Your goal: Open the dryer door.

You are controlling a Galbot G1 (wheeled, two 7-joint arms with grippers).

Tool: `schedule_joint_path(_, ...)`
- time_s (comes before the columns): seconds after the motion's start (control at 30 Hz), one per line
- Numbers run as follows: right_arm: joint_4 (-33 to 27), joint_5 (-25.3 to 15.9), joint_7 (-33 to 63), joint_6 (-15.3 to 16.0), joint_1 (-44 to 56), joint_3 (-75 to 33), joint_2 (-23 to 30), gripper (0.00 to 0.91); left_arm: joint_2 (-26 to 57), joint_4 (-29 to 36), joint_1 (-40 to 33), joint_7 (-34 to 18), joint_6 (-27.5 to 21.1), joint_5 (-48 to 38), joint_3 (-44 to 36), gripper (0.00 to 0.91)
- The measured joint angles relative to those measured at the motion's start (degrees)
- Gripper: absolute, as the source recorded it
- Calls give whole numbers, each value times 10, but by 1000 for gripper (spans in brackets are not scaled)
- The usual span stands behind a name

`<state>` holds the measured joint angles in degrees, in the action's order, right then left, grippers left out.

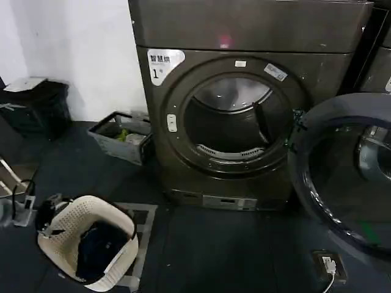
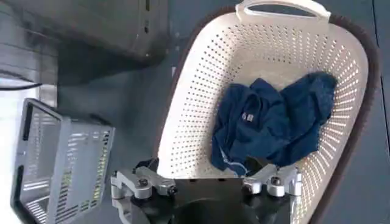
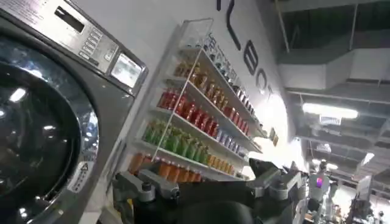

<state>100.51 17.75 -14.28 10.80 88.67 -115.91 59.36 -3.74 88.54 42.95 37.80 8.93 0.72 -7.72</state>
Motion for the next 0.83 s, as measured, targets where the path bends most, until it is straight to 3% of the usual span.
schedule_joint_path(0.83,-1,2,-1,-1,9,-16,-6,907,-1,-6,-1,12,22,36,2,907)
